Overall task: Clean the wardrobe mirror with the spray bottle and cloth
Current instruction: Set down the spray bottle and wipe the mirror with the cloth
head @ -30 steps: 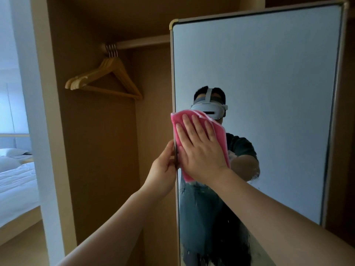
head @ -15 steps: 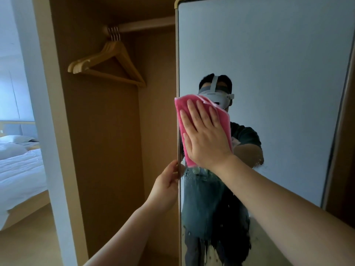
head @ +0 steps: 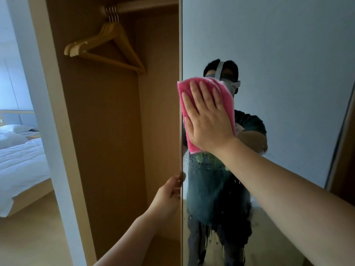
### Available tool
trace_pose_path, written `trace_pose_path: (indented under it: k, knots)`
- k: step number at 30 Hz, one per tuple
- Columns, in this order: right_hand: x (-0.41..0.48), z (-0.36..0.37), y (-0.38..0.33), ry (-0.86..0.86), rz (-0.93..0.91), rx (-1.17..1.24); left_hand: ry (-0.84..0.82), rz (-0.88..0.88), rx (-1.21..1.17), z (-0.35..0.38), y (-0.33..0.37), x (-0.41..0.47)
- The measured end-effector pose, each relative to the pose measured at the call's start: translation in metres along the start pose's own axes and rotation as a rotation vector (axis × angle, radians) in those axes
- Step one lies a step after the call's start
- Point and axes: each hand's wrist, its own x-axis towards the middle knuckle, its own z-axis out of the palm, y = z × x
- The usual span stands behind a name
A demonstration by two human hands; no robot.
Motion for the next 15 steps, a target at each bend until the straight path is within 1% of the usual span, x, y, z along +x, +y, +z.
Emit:
trace_pose_path:
  k: [9, 15]
  knots:
    - [-0.008, 0.009, -0.009, 0.025, 0.032, -0.033, 0.025, -0.018, -0.006, 0.001, 0.003, -0.001]
    - [-0.023, 0.015, -0.021, 0.02, 0.058, -0.009, -0.003, -0.001, 0.001, 0.0, 0.005, -0.002]
